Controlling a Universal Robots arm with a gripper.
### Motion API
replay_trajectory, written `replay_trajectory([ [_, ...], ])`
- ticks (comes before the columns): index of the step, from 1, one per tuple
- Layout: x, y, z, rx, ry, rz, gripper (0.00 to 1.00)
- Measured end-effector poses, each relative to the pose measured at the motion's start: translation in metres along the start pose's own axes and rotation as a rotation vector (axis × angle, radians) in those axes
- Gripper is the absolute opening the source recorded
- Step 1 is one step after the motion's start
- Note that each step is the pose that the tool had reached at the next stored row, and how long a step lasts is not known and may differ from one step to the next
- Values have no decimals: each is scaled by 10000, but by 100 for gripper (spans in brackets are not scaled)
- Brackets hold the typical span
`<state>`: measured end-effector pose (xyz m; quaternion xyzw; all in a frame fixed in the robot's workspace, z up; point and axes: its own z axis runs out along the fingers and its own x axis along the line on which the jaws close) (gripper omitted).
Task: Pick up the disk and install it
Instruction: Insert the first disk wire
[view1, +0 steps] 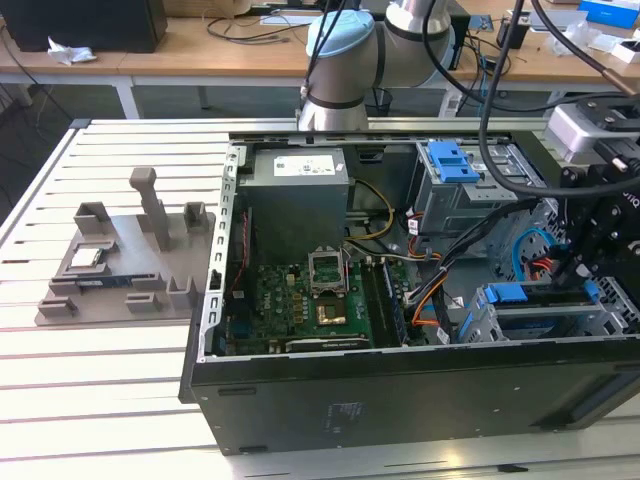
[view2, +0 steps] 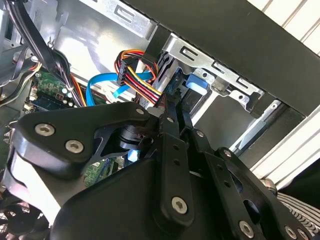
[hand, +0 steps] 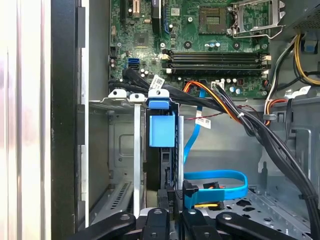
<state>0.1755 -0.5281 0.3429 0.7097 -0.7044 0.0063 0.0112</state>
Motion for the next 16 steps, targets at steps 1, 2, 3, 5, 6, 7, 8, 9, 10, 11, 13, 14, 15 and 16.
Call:
replay_trajectory([
  [1, -5, 1, 5, 0, -2, -5, 17],
  [2, -5, 1, 8, 0, 0, -11, 17],
  [3, -5, 0, 11, 0, 1, -14, 17],
  [5, -5, 0, 16, 0, 3, -15, 17],
  [6, -5, 0, 18, 0, 4, -15, 17],
  [7, -5, -1, 20, 0, 5, -15, 17],
  [8, -5, -2, 20, 0, 9, -15, 17],
  [9, -5, -2, 20, 1, 14, -15, 17],
  [10, -5, -2, 18, 1, 16, -16, 17],
  [11, -5, -1, 4, 0, 12, -15, 17],
  [13, -4, -1, -18, 0, 24, -15, 17],
  [14, -4, -1, -18, 0, 24, -15, 17],
  [15, -4, -2, -18, 0, 26, -15, 17],
  [16, -3, -1, -18, 0, 28, -15, 17],
])
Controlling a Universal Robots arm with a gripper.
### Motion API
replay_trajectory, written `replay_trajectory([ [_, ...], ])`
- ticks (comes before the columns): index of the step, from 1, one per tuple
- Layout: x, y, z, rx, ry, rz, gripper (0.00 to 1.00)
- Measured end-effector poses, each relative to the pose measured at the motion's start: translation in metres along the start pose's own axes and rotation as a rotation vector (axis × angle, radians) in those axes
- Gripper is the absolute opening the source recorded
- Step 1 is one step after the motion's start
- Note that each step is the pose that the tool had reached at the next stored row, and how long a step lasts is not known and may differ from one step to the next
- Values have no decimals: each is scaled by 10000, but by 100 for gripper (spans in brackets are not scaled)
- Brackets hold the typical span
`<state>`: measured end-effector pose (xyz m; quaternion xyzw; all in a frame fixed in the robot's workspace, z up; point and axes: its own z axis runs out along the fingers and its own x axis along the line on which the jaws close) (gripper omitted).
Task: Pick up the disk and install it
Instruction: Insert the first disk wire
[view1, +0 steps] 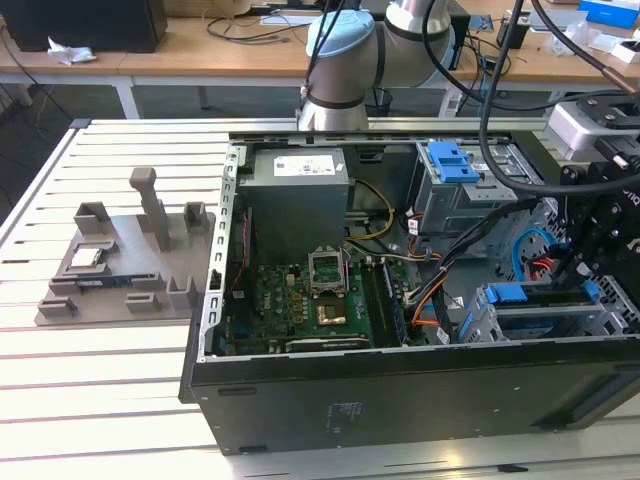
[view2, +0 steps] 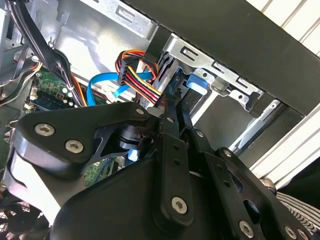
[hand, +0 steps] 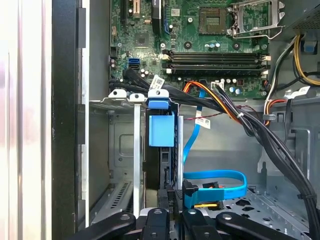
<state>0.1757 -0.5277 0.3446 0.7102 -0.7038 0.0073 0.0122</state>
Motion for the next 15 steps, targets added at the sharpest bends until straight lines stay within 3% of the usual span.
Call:
replay_trajectory([
  [9, 0, -1, 29, -2, 3, 9, 17],
  [15, 2, 0, 3, -2, 19, 9, 17],
])
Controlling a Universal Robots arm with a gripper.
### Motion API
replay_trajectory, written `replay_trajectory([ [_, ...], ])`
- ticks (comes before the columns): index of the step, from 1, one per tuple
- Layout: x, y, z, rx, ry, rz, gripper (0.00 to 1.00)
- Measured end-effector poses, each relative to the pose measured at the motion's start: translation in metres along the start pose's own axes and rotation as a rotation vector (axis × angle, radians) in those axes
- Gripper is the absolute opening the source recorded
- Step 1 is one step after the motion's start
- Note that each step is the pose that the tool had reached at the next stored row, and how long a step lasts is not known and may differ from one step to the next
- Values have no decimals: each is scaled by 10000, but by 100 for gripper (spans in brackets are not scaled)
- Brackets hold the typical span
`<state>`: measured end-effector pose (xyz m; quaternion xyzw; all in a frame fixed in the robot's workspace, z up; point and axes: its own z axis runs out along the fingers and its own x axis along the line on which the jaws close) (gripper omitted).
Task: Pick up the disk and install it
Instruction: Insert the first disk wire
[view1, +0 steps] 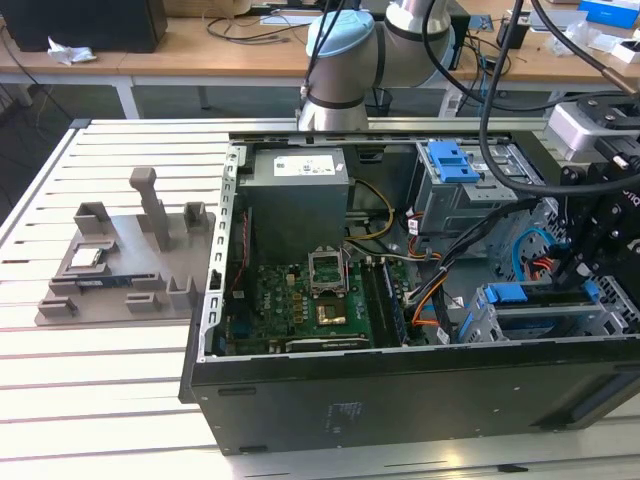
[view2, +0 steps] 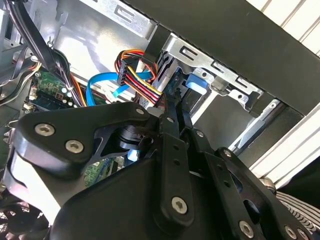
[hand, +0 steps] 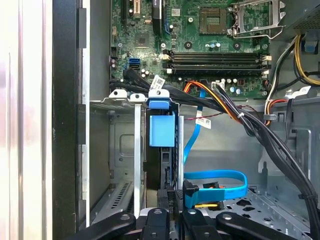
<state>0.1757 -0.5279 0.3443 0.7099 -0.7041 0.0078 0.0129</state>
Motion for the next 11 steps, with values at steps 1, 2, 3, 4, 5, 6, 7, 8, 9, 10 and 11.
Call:
replay_trajectory([
  [1, 2, 0, 2, -1, 0, 0, 17],
  [2, 3, 0, 5, -4, 3, 0, 17],
  [3, 5, 0, 11, -6, 3, -1, 17],
  [4, 4, 0, 14, -7, 3, 0, 17],
  [5, 4, 0, 17, -8, 3, 0, 17],
  [6, 4, 0, 20, -11, 3, 0, 17],
  [7, 4, -1, 24, -15, 3, -1, 17],
  [8, 4, -3, 27, -21, 1, -2, 17],
  [9, 4, -6, 30, -28, 1, -2, 17],
  [10, 3, -11, 39, -35, -12, -4, 17],
  [11, 3, -13, 43, -42, -19, -1, 17],
])
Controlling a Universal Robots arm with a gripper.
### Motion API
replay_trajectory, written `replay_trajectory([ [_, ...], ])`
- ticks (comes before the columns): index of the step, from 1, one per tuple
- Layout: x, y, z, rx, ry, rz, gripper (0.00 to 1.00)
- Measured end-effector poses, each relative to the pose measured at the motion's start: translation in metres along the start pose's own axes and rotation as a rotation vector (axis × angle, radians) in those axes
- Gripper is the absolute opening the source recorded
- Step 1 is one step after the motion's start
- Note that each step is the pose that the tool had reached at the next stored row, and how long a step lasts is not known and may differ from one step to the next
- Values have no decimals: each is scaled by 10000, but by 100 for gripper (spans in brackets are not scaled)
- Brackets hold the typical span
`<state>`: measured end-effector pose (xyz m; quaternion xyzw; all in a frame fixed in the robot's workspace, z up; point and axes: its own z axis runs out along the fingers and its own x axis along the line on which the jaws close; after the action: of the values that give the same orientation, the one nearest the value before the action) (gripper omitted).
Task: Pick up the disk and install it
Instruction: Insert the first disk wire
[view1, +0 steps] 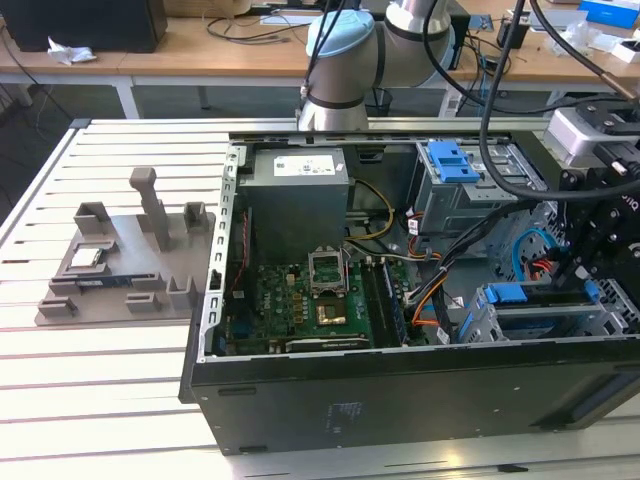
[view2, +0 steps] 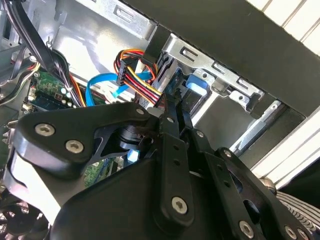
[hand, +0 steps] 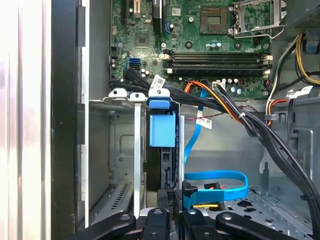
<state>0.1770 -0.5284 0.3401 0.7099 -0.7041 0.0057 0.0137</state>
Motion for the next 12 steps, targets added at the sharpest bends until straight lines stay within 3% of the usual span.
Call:
replay_trajectory([
  [3, 0, -3, -4, 0, 7, 0, 17],
  [4, 1, -5, 54, -15, 20, -1, 17],
  [5, 1, -5, 61, -17, 6, -1, 17],
  [6, 3, -5, 62, -16, 4, -1, 24],
  [7, 0, -3, -44, -15, 8, 0, 24],
  [11, -10, -2, -168, -14, 8, -1, 23],
  [12, -10, -2, -191, -14, 7, -1, 16],
])
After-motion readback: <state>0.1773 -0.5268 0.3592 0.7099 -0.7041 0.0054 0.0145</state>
